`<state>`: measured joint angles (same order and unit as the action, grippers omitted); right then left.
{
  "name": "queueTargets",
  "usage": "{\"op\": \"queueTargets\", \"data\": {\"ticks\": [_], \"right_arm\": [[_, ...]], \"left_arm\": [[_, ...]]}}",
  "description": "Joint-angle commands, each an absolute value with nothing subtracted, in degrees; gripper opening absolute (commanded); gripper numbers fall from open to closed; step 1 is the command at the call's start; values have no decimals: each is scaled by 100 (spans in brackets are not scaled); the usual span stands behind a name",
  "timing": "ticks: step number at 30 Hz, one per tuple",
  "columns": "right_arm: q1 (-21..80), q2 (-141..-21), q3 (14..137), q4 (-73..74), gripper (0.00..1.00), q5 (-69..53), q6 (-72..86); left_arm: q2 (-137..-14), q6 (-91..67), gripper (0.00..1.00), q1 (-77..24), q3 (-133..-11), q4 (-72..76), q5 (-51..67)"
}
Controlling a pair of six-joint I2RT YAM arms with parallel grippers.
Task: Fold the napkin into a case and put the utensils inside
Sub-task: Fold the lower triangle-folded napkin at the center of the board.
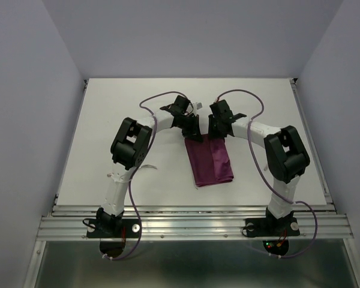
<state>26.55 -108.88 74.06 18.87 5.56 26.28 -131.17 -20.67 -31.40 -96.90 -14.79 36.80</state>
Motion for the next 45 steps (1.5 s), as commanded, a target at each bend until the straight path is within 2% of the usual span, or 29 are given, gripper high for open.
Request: {"op": "queueTargets", "data": {"ticks": [1, 7, 12, 20, 21, 26, 45], "right_arm": [[2803, -10995, 7585, 2021, 32, 1167, 2452], [2856, -11074, 7638, 2118, 31, 1468, 2426], [2909, -11144, 7664, 2136, 25, 1608, 2443], [2909, -11285, 7743, 2144, 27, 1626, 2452], [2909, -11303, 7734, 2136, 25, 1635, 2452], [2962, -11198, 7682, 2083, 1, 1626, 2479], [3067, -10687, 7497, 1951, 1, 1283, 2443]], "left_arm": [[-13228, -1916, 0, -3146, -9809, -1600, 3542], [-13228, -1907, 0, -3138, -9791, -1600, 3551], [-13210, -1890, 0, -3138, -9747, -1582, 3551], [-13184, -1890, 0, -3138, -9703, -1547, 3560], [-13184, -1881, 0, -3146, -9694, -1547, 3560], [-13184, -1872, 0, -3138, -9686, -1547, 3560], [-13350, -1881, 0, -3111, -9791, -1538, 3586]]}}
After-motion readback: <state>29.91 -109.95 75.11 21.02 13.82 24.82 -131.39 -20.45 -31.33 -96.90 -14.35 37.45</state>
